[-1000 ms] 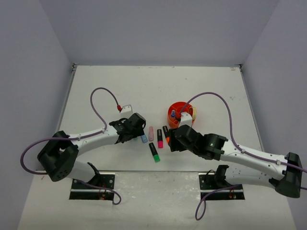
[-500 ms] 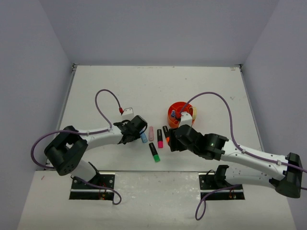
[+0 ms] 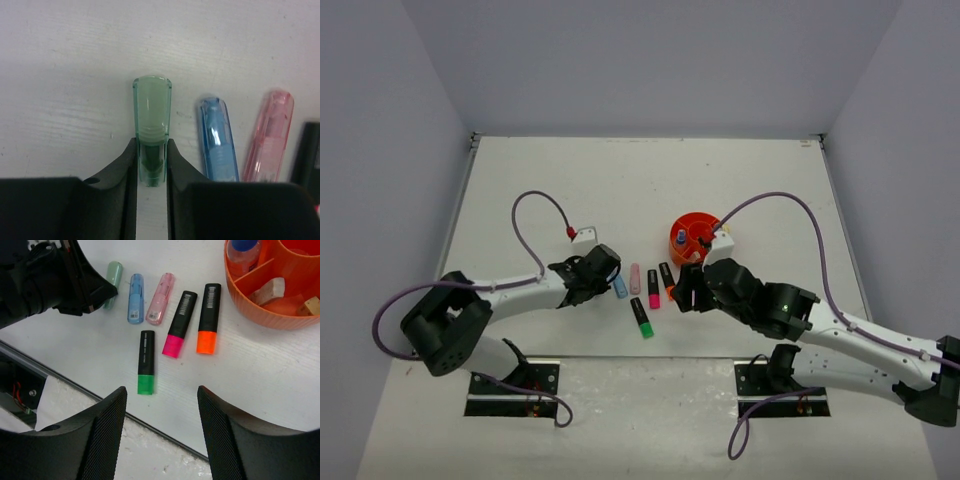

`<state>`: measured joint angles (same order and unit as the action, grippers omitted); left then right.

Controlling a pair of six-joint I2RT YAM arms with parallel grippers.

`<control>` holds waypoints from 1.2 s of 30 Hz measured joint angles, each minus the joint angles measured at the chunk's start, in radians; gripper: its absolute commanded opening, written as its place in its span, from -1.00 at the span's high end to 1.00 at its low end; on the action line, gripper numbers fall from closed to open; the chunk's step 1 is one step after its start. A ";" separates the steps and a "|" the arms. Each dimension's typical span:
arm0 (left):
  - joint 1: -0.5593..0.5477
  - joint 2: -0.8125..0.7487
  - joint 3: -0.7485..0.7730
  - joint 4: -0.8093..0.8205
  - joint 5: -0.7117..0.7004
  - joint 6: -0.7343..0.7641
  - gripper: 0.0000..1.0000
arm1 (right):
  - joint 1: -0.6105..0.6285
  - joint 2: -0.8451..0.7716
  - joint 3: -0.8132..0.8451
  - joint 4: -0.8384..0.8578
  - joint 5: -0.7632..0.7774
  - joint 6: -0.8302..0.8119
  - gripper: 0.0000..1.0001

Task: Sort the stationery into containers
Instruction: Pick up the stationery from the center of the board, then place the stationery in the storage box.

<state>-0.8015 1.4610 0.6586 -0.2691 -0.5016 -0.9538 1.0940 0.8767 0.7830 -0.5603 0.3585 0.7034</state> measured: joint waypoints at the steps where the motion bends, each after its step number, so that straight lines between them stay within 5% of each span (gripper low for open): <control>1: 0.000 -0.047 -0.030 0.011 0.020 0.021 1.00 | -0.015 0.006 0.000 0.015 -0.014 -0.006 -0.23; 7: -0.018 -0.382 -0.148 0.142 0.142 0.170 1.00 | -0.178 0.070 0.001 0.146 -0.246 -0.030 -0.33; 13: -0.031 -0.641 -0.325 0.402 0.302 0.291 1.00 | -0.193 0.251 0.120 0.242 -0.413 -0.019 -0.38; 22: -0.032 -0.760 -0.404 0.573 0.469 0.328 1.00 | -0.193 0.458 0.242 0.325 -0.436 0.059 -0.23; 26: -0.032 -0.759 -0.404 0.608 0.512 0.329 1.00 | -0.193 0.492 0.246 0.337 -0.436 0.080 0.16; 29: -0.033 -0.758 -0.404 0.622 0.530 0.330 1.00 | -0.193 0.500 0.245 0.353 -0.456 0.094 1.00; 31: -0.033 -0.754 -0.404 0.626 0.532 0.330 0.98 | -0.191 0.501 0.244 0.372 -0.461 0.099 1.00; 32: -0.033 -0.752 -0.404 0.627 0.531 0.331 0.82 | -0.191 0.501 0.243 0.375 -0.463 0.102 1.00; 36: -0.033 -0.732 -0.394 0.621 0.526 0.339 -0.80 | -0.196 0.501 0.240 0.378 -0.474 0.104 1.00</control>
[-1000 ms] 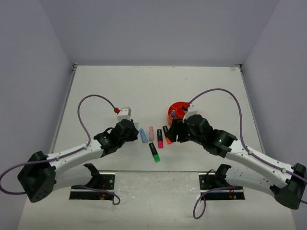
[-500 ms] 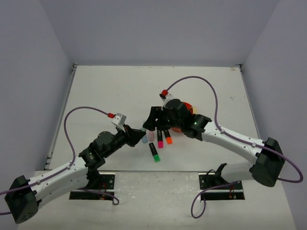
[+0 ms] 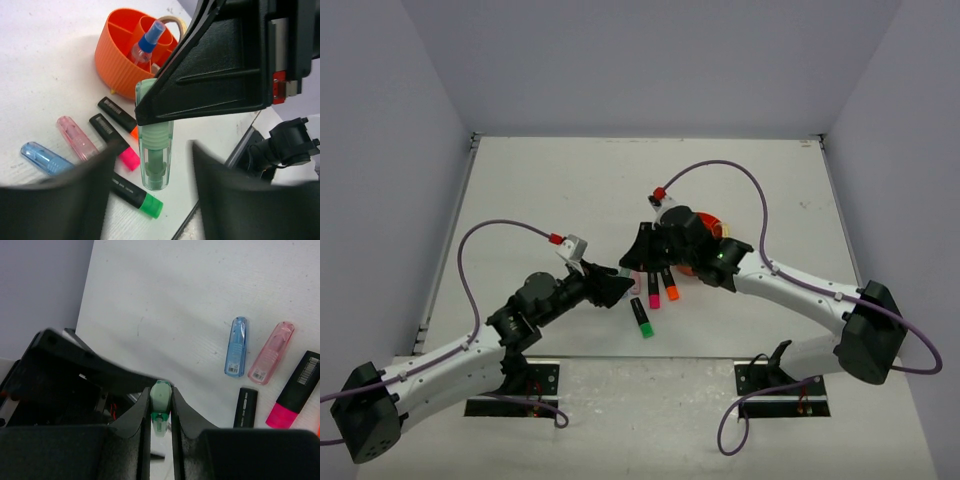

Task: Sort the stationery into containers
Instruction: Place the stationery in the storage box.

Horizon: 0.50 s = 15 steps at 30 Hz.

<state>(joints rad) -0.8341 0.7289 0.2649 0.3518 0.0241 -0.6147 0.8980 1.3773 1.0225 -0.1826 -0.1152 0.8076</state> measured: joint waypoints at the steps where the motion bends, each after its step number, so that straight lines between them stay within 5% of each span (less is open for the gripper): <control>1: 0.000 0.009 0.010 -0.013 -0.003 0.004 -1.00 | -0.001 0.000 0.000 0.000 0.000 -0.002 1.00; 15: -0.004 -0.083 0.206 -0.525 -0.280 -0.040 -1.00 | -0.285 -0.066 0.055 -0.131 0.207 -0.108 1.00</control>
<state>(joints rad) -0.8377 0.6459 0.4714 -0.1735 -0.2554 -0.6546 0.6126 1.3108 1.0777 -0.3136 0.0921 0.6997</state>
